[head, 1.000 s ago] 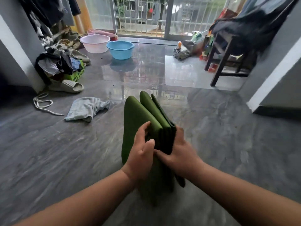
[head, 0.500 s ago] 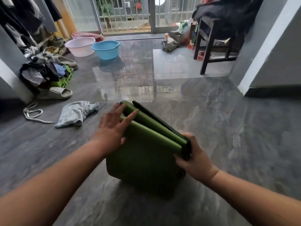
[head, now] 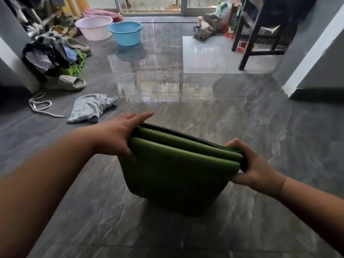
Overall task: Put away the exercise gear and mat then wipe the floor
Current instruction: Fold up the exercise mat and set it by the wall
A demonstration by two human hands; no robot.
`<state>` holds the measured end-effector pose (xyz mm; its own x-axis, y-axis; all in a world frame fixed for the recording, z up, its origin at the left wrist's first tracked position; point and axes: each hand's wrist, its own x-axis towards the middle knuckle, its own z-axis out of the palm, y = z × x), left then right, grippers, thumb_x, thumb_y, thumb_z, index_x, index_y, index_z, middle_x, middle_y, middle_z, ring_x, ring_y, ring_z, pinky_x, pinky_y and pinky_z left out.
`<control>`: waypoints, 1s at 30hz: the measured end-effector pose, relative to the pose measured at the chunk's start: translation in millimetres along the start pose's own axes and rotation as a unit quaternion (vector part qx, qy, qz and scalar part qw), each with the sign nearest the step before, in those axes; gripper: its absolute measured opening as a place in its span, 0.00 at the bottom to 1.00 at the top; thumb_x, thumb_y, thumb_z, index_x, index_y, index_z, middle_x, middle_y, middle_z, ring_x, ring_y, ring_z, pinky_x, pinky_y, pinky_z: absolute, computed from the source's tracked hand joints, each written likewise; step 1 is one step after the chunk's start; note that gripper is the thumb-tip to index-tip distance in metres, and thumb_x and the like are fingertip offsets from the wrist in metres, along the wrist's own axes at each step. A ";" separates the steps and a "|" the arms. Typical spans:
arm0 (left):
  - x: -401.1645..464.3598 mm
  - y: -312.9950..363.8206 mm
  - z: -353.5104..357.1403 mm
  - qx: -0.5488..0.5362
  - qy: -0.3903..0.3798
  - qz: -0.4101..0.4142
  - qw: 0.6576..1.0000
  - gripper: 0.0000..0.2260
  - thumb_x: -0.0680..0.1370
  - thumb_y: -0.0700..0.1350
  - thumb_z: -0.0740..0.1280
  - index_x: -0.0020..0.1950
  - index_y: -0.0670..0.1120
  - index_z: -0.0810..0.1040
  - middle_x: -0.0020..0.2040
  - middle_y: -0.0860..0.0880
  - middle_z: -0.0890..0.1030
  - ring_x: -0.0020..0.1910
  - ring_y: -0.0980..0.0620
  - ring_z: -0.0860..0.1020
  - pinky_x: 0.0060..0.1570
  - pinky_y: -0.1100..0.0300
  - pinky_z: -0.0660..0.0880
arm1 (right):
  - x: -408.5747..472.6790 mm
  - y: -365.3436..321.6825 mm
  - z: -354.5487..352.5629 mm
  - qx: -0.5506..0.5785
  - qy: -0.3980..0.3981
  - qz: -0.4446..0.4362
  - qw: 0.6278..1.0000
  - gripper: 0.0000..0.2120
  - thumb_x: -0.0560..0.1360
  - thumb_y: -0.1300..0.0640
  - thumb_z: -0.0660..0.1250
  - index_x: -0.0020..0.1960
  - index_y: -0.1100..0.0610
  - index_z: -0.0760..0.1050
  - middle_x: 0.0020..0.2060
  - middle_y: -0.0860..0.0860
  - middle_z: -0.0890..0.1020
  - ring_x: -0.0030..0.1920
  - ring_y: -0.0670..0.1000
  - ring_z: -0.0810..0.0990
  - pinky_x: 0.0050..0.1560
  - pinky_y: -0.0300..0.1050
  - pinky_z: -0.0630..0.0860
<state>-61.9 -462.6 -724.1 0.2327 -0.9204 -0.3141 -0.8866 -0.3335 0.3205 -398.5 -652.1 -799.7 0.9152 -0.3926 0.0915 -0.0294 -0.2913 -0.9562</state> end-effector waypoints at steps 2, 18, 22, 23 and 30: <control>1.6 0.5 4.2 0.003 0.030 0.021 0.999 0.42 0.63 0.46 0.78 0.70 0.68 0.61 0.63 0.59 0.67 0.63 0.54 0.67 0.67 0.48 0.70 | 3.2 -3.4 -3.0 -0.039 0.009 -0.003 0.999 0.26 0.64 0.69 0.74 0.58 0.52 0.73 0.47 0.47 0.78 0.49 0.46 0.78 0.51 0.39 0.74; 17.9 14.9 90.5 0.139 0.413 0.041 0.899 0.23 0.70 0.47 0.72 0.65 0.51 0.73 0.58 0.43 0.72 0.57 0.38 0.68 0.41 0.45 0.77 | 36.6 33.0 -15.4 -0.400 0.233 -0.086 0.882 0.30 0.66 0.70 0.74 0.62 0.53 0.69 0.68 0.56 0.71 0.65 0.62 0.74 0.55 0.54 0.77; 4.8 -3.6 173.3 0.155 0.341 0.047 0.926 0.32 0.63 0.47 0.77 0.65 0.53 0.71 0.59 0.43 0.71 0.57 0.38 0.69 0.48 0.45 0.74 | -12.0 99.3 20.6 -0.409 0.145 -0.039 0.900 0.32 0.62 0.71 0.77 0.60 0.52 0.69 0.65 0.59 0.71 0.60 0.65 0.76 0.55 0.64 0.78; -4.3 -7.2 201.7 0.153 0.293 0.047 0.942 0.35 0.59 0.47 0.79 0.64 0.53 0.71 0.59 0.44 0.70 0.56 0.39 0.70 0.47 0.46 0.75 | -26.2 112.2 31.0 -0.410 0.109 -0.021 0.905 0.34 0.61 0.71 0.78 0.61 0.51 0.70 0.64 0.58 0.71 0.60 0.65 0.76 0.54 0.64 0.78; -79.5 -10.6 318.7 0.156 -0.009 0.127 0.979 0.25 0.71 0.59 0.64 0.65 0.53 0.68 0.59 0.48 0.75 0.56 0.46 0.75 0.43 0.51 0.78 | -109.5 130.5 83.9 -0.431 -0.186 0.216 0.856 0.32 0.75 0.59 0.62 0.78 0.52 0.56 0.79 0.49 0.46 0.78 0.52 0.52 0.75 0.41 0.57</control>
<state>-198.4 -320.9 -987.4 -0.0165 -0.9610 -0.2761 -0.9947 -0.0123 0.1025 -468.8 -573.9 -957.9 0.8045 -0.3666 -0.4673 -0.5356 -0.7878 -0.3040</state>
